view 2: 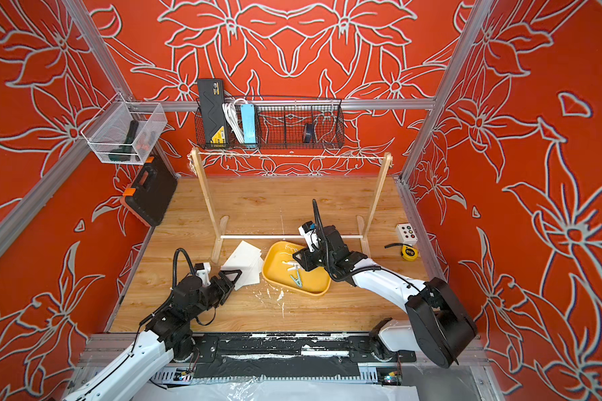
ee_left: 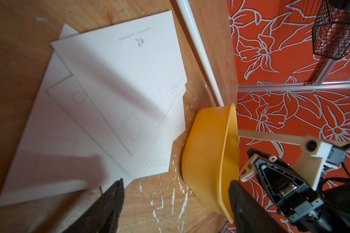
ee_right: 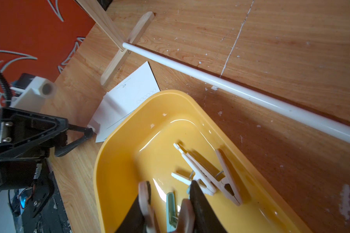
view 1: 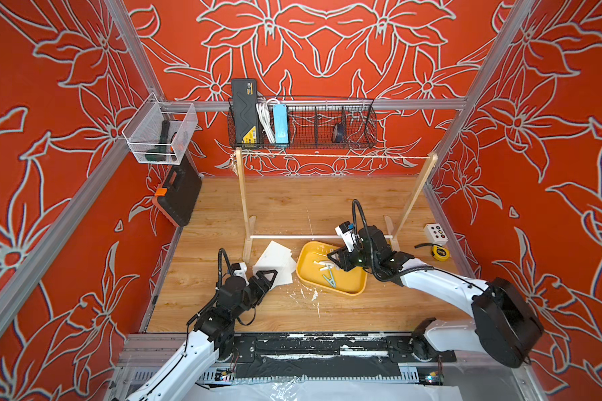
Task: Remove the postcards from the strings
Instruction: Place the postcard on the postcard.
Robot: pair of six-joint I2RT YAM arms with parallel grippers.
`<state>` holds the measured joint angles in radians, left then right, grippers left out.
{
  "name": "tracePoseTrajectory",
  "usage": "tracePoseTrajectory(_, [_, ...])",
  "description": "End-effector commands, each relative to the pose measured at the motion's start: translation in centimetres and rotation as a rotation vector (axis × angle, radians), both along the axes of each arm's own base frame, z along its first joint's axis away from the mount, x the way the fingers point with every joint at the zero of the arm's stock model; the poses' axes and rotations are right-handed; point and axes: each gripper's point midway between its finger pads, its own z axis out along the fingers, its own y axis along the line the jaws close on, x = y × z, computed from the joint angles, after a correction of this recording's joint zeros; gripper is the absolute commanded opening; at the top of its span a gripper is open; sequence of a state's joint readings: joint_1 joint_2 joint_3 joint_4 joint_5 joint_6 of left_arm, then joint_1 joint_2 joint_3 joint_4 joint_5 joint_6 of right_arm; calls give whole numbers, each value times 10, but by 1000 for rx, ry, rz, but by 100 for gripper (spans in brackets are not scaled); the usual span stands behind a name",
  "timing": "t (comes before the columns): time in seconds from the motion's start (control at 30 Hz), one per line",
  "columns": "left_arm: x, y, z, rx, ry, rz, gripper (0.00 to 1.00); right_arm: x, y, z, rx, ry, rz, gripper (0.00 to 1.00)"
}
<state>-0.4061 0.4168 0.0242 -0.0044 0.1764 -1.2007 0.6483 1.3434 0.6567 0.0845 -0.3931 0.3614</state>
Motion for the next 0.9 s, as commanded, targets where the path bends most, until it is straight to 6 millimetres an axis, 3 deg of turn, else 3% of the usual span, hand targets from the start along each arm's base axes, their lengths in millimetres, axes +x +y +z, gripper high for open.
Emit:
tracePoseTrajectory(0.0, [-2,-1,4,30,-4,-26,80,4,-6,-14,-41,3,-26,41])
tracePoseTrajectory(0.13, [4,-4,13,50,-43,-43,80,3,-11,-13,-58,0,-42,68])
tracePoseTrajectory(0.47, [30,4,49,268,-174,-59,85,1,-49,41,-106,-148,-154,91])
tracePoseTrajectory(0.53, [36,7,57,310,-199,-47,87,0,-64,50,-125,-172,-200,98])
tracePoseTrajectory(0.7, [47,21,77,434,-260,-5,89,-2,-111,64,-167,-213,-352,98])
tracePoseTrajectory(0.87, [59,41,99,605,-314,45,90,4,-183,70,-207,-208,-646,98])
